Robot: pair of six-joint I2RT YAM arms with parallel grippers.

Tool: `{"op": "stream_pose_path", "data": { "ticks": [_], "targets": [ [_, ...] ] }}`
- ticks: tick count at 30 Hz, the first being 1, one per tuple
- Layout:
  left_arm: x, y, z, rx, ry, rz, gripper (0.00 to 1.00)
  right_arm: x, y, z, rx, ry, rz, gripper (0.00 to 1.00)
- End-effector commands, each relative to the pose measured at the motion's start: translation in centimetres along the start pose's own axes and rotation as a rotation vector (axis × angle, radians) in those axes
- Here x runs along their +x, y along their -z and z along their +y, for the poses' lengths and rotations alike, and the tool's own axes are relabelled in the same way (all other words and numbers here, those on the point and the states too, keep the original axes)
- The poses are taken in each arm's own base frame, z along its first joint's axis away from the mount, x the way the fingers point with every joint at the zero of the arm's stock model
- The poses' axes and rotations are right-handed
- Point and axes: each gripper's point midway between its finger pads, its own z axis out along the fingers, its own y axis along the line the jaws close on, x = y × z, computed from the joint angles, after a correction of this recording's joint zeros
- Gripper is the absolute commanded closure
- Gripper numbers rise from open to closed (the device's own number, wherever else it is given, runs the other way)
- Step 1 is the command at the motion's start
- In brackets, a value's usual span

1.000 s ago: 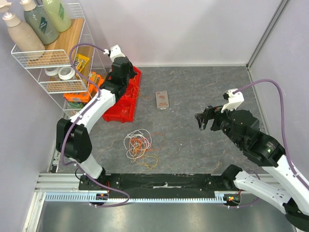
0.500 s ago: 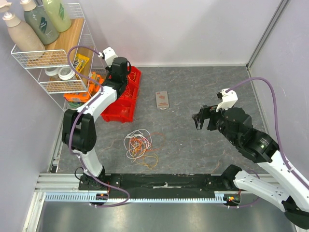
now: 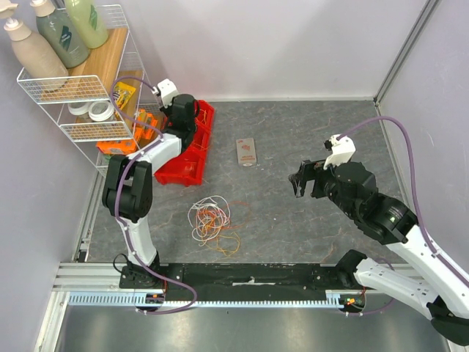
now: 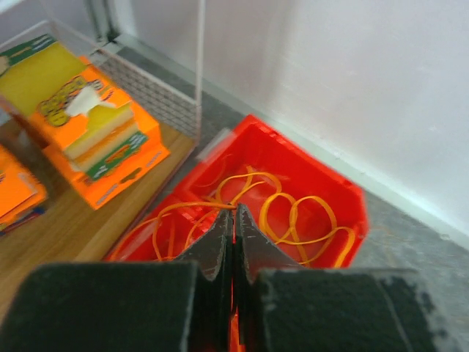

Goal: Untangle the cables

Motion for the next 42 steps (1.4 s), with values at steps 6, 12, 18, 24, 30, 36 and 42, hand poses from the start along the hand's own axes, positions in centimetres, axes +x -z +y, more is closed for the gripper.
{"op": "stream_pose_path", "data": {
  "ticks": [6, 12, 18, 24, 30, 36, 42],
  "targets": [
    [-3.2, 0.6, 3.5, -0.081, -0.07, -0.18, 0.98, -0.2, -0.6, 1.0, -0.042, -0.026, -0.01, 0.02],
    [-4.6, 0.9, 3.7, -0.053, -0.212, -0.274, 0.98, -0.2, -0.2, 1.0, -0.047, -0.035, -0.017, 0.02],
    [-0.6, 1.0, 2.2, 0.068, -0.182, -0.107, 0.98, 0.1, -0.7, 1.1, -0.048, -0.034, -0.007, 0.02],
    [3.3, 1.7, 0.3, 0.142, -0.112, 0.118, 0.98, -0.1, -0.6, 1.5, -0.067, -0.038, -0.011, 0.02],
    [6.8, 2.9, -0.2, 0.159, -0.033, 0.306, 0.98, 0.0, -0.1, 1.5, -0.076, -0.054, -0.019, 0.02],
    [8.3, 2.5, 0.0, 0.143, 0.03, 0.403, 0.98, 0.2, 0.2, 1.5, -0.088, -0.066, -0.017, 0.02],
    [6.1, 2.3, 0.7, 0.131, 0.076, 0.404, 0.54, 0.5, 0.5, 1.3, -0.086, -0.071, -0.014, 0.02]
  ]
}}
